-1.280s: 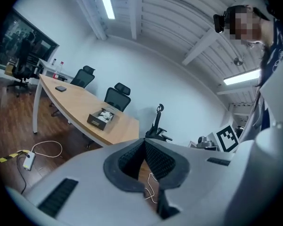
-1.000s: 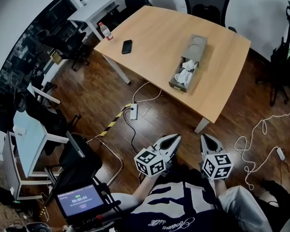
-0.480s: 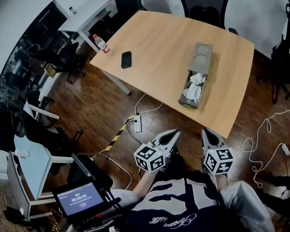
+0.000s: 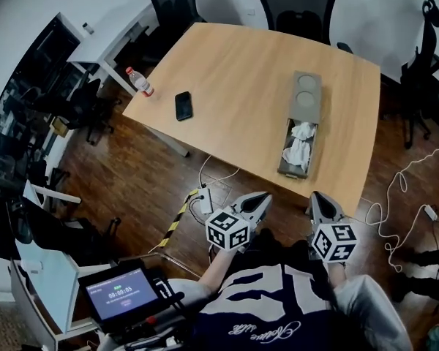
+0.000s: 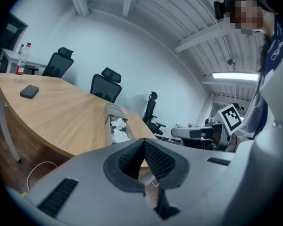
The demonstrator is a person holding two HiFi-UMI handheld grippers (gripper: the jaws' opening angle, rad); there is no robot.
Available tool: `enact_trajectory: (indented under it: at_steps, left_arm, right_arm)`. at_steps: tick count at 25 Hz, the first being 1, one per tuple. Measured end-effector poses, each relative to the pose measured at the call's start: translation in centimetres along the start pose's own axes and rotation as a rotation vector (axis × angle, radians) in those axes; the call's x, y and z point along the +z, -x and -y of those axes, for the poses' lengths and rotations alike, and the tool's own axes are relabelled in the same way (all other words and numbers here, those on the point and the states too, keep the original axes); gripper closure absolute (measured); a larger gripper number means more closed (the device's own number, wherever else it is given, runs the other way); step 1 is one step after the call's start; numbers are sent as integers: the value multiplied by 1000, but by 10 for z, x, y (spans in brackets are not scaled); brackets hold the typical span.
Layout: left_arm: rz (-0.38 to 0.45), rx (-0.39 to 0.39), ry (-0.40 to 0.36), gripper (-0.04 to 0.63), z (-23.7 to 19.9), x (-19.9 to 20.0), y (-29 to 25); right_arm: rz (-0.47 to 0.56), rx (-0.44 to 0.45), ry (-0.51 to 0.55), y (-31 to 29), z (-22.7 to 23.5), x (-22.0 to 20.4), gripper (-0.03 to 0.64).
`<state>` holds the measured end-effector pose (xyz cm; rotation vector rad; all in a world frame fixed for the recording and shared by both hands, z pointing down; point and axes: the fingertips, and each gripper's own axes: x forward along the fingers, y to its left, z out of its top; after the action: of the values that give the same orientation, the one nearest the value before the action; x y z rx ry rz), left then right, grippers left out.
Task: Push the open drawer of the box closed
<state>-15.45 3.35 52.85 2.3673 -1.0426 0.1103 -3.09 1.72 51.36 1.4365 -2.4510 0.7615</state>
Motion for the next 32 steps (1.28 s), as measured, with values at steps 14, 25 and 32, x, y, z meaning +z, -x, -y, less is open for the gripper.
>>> enact_trajectory:
  at_steps: [14,25,32]
  left_arm:
    - [-223,-33,13,594,-36,-60,-76]
    - [-290,-17,81,594,-54,-67,-119]
    - [-284,-9,115,594,-59,-59,-140]
  right_arm:
    - [-12,-241,-109,48,76,-11,618]
    - [-20,-210,-65,3,116,34,618]
    - [-18,-174,-46,-35,144,62,618]
